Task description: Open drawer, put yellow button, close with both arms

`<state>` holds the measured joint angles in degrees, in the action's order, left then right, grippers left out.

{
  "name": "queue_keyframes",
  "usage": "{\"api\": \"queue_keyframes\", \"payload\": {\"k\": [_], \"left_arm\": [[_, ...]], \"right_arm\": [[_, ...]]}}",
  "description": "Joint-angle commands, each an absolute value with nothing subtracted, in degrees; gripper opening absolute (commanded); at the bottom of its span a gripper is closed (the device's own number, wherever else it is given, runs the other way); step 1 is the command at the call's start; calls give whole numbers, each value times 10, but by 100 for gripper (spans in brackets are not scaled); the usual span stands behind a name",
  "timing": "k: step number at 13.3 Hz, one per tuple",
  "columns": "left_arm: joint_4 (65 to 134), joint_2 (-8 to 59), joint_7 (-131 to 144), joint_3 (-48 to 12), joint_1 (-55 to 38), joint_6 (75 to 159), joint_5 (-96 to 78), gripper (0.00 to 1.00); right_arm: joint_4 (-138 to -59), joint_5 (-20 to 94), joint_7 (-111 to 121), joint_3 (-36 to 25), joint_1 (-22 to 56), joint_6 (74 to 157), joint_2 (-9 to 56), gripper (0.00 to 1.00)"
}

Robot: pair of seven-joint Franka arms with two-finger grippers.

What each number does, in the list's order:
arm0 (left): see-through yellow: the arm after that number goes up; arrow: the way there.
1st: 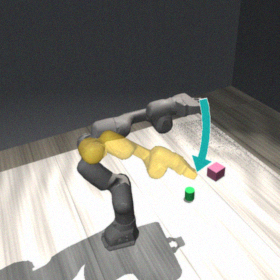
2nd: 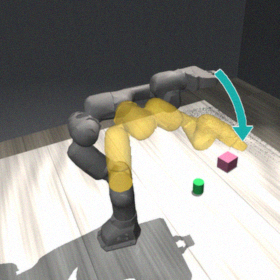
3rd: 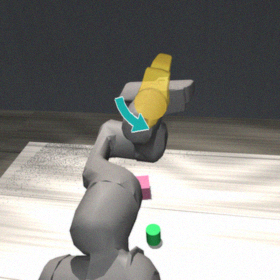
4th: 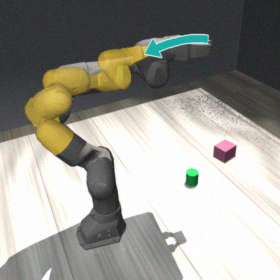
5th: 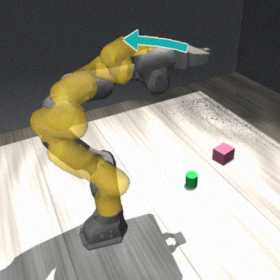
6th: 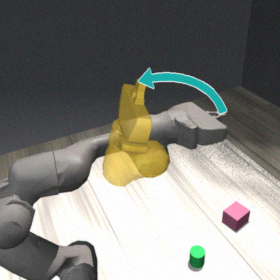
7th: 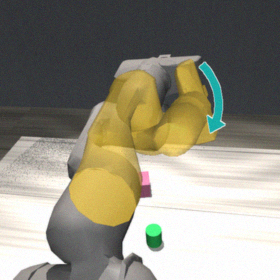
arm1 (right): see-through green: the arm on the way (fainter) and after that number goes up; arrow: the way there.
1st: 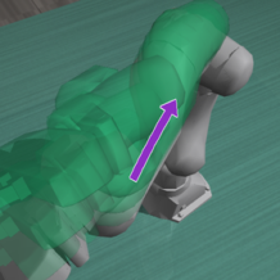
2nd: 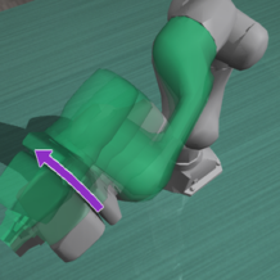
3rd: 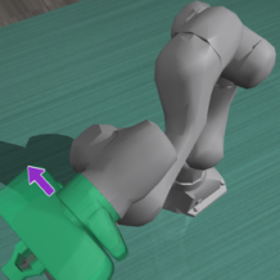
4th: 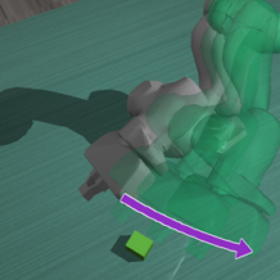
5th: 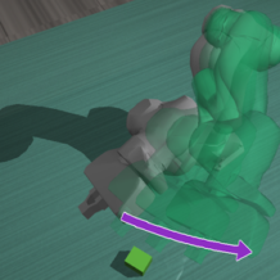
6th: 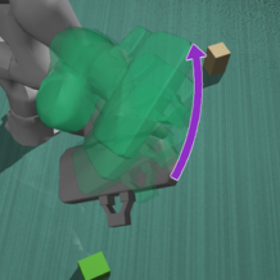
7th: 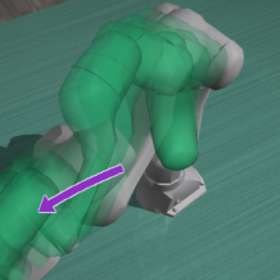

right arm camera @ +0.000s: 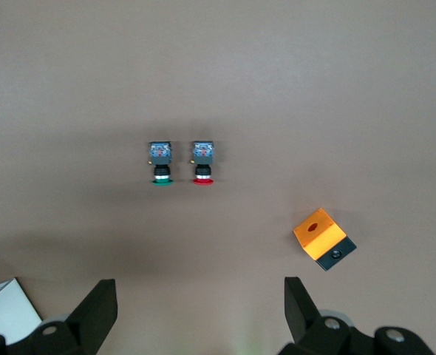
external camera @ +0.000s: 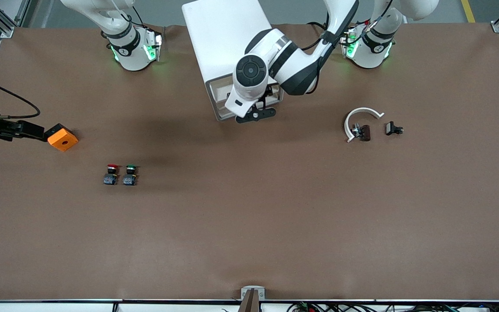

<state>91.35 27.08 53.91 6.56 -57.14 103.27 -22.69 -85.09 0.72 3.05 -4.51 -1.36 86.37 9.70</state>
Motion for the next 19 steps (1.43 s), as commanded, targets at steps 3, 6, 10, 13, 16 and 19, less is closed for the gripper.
{"api": "queue_keyframes", "payload": {"k": [3,6,10,13,16,19], "left_arm": [[925,254,543,38,-570,1010,-262,100],[921,261,543,35,-569,1012,-281,100],[883,272,535,47,-524,1012,-272,100],[859,272,522,48,-431,1012,-260,100],[832,266,500,48,-357,1014,-173,100],[781,266,449,49,-297,1014,-124,100]], "right_arm": [[-803,-3,40,-37,-44,832,96,100],[-762,4,37,-40,-54,810,95,100],[-788,19,45,-40,-78,795,90,100],[-789,51,112,-40,-95,817,76,100],[-823,47,134,-40,-94,817,47,100],[-899,46,134,-38,-91,851,-16,100]]}}
